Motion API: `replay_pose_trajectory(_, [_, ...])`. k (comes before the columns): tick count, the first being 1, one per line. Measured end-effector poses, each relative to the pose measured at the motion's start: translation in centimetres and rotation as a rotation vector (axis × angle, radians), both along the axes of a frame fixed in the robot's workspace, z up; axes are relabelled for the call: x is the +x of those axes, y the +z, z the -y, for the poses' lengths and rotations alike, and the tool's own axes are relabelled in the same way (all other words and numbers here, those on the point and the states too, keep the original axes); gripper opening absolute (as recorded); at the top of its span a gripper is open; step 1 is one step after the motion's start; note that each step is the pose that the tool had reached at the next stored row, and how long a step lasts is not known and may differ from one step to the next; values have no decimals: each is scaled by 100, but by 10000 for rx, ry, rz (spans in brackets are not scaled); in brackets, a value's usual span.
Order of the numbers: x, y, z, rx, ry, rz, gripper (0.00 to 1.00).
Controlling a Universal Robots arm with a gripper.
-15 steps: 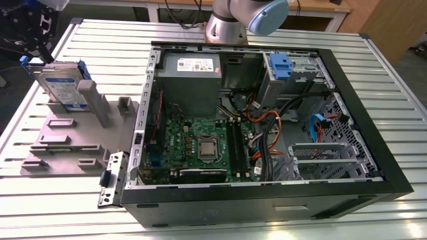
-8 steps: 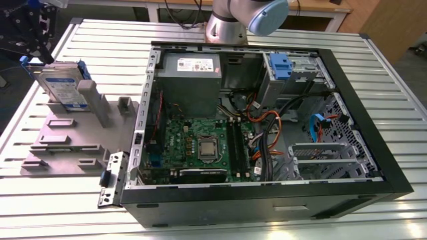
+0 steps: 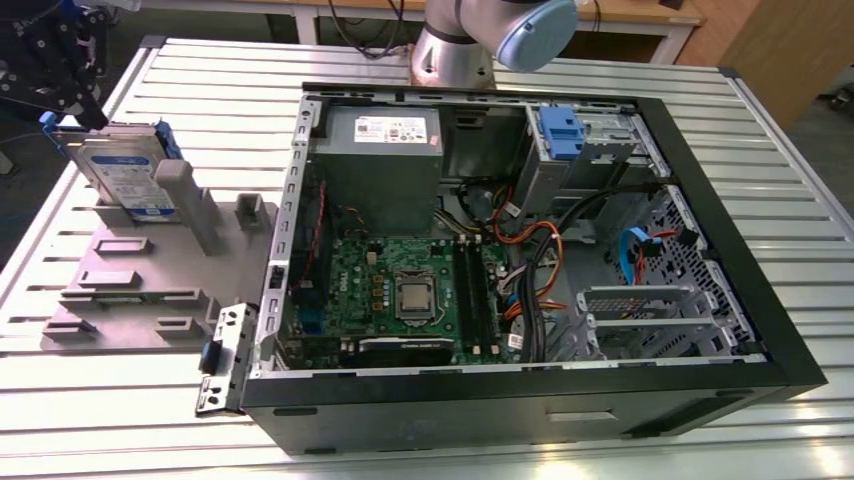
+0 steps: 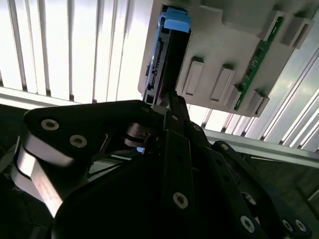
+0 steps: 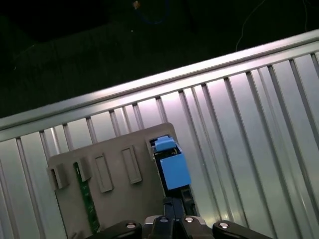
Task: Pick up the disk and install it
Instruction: 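Pick up the disk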
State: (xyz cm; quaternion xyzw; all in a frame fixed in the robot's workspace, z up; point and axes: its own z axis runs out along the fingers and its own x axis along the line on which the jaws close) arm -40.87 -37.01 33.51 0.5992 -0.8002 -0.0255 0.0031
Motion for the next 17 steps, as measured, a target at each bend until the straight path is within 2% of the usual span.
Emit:
replay_pose_trajectory(7, [0,-11,0,2,1281,0,11])
replay_pose_trajectory(12, [-1,-13,-1,34,2045,3,11])
replay_pose_trajectory(14, [0,-14,-3,41,2259,3,11])
replay_pose_trajectory(17, [4,-15,-18,42,2356,4,11])
